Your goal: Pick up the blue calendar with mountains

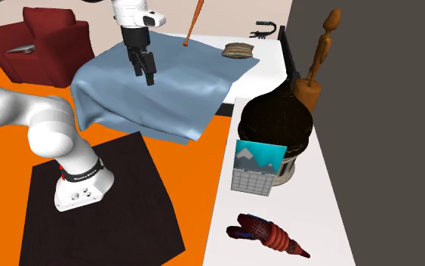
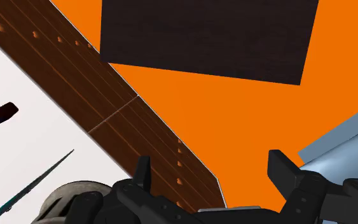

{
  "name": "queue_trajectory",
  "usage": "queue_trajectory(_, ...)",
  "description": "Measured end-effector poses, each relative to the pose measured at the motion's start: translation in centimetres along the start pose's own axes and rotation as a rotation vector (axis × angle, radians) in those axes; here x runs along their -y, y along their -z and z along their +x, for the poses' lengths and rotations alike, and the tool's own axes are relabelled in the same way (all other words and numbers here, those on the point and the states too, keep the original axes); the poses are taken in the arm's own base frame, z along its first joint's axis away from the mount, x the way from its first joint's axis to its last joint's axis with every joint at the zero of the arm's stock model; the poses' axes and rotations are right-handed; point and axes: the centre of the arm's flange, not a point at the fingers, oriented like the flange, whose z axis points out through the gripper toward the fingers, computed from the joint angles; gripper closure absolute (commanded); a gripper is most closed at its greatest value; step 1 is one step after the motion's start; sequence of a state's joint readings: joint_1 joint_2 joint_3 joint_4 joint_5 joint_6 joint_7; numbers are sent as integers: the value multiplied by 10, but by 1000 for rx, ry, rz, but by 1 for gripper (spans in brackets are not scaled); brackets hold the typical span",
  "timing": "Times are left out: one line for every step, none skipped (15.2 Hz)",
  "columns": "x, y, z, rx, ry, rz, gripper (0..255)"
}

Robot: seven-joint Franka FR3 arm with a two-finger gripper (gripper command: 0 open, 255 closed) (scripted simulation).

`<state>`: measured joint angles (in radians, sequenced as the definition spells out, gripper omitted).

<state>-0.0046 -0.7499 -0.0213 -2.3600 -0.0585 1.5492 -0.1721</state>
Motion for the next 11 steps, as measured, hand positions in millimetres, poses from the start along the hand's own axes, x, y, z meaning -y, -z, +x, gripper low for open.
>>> queue_trajectory(0,0,0,0,0,0,0)
queue_trajectory(-4,-1,4,2,-11,2,0)
queue_trajectory(-12,-4,12,4,-27,6,0)
queue_trajectory(-22,-8,18,7,-46,11,0)
queue_trajectory(-34,-11,25,10,-66,15,0)
queue_trajectory(-43,-12,34,14,-88,20,0)
queue_trajectory(-55,-13,44,17,-109,24,0)
queue_trajectory(-68,-15,51,21,-131,29,0)
queue_trajectory(-77,-21,57,24,-153,35,0)
queue_trajectory(-87,-25,66,27,-175,40,0)
queue_trajectory(-99,-28,75,31,-197,44,0)
